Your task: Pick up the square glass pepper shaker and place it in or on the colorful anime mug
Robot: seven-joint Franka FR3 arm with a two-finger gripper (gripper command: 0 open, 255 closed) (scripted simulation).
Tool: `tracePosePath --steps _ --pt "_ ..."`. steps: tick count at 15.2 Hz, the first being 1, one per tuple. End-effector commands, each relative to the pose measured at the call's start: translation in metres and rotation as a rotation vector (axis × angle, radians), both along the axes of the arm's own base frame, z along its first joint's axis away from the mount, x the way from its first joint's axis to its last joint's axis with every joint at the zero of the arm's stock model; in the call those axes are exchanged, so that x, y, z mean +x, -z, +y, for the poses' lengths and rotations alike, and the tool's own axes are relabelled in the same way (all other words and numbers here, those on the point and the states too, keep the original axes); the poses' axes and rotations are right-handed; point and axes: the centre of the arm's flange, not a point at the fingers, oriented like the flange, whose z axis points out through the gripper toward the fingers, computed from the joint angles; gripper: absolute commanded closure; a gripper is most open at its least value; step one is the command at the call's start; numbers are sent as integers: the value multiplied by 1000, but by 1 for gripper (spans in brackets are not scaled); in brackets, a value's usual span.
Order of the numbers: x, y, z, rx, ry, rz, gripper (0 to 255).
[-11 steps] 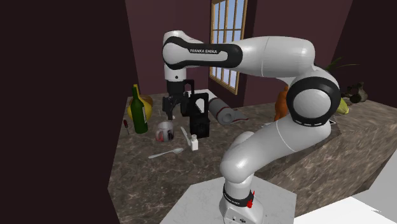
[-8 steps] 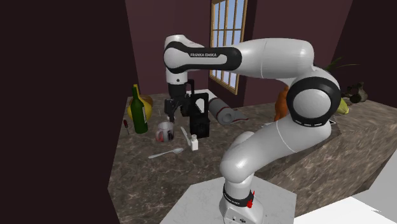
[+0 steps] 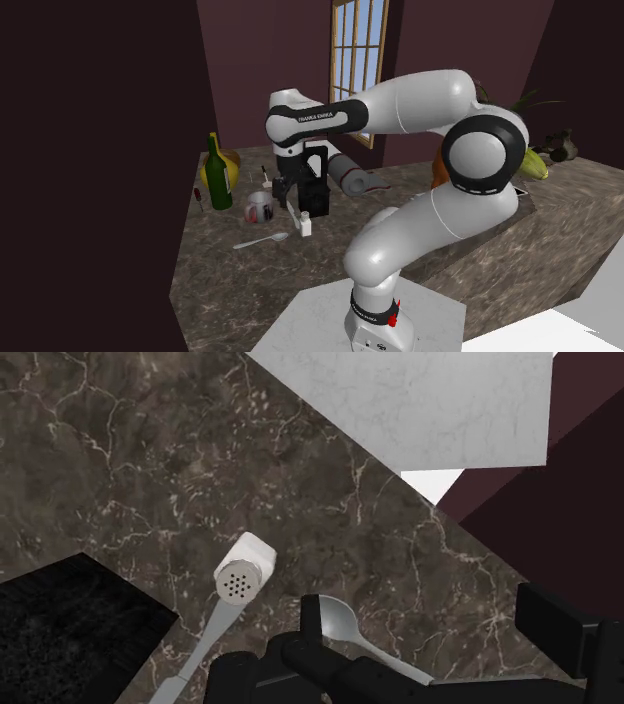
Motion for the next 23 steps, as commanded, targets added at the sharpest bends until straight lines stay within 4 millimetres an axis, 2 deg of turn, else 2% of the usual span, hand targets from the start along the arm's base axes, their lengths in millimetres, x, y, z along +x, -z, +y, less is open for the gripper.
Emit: tracePosePath --steps 1,10,18,23 --pt "-1 22 -16 -14 -1 4 0" --pt "0 115 -82 -72 2 29 0" --pt "-4 159 -86 -75 2 30 0" --pt "-4 159 -86 -75 2 30 0"
